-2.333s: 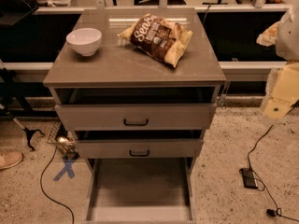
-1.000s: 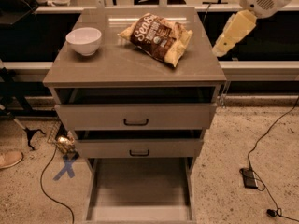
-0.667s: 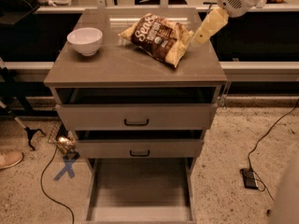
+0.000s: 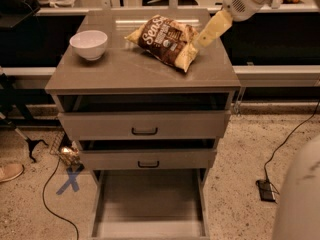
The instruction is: Place brown chip bag into bottom drawer
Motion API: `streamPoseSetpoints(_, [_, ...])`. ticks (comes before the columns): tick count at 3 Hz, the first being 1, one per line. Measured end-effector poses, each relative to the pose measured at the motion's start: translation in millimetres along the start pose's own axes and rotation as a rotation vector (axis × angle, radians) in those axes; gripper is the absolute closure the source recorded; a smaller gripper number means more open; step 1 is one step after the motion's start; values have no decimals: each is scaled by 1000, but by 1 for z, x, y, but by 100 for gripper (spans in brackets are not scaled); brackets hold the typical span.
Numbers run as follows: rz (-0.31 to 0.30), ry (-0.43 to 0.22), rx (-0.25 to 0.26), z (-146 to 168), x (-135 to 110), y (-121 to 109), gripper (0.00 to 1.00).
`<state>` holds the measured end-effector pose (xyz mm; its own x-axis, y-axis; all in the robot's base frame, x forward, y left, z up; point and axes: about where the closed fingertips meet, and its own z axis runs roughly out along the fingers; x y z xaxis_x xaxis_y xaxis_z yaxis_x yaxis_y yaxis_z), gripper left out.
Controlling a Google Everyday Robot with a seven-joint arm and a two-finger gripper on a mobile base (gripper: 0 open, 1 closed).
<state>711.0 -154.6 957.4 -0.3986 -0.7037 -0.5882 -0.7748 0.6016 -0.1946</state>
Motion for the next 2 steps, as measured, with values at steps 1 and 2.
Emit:
streamPoseSetpoints(1, [21, -38, -12, 36, -18, -1, 0])
streamPoseSetpoints(2, [79, -62, 45, 86, -35, -11, 0])
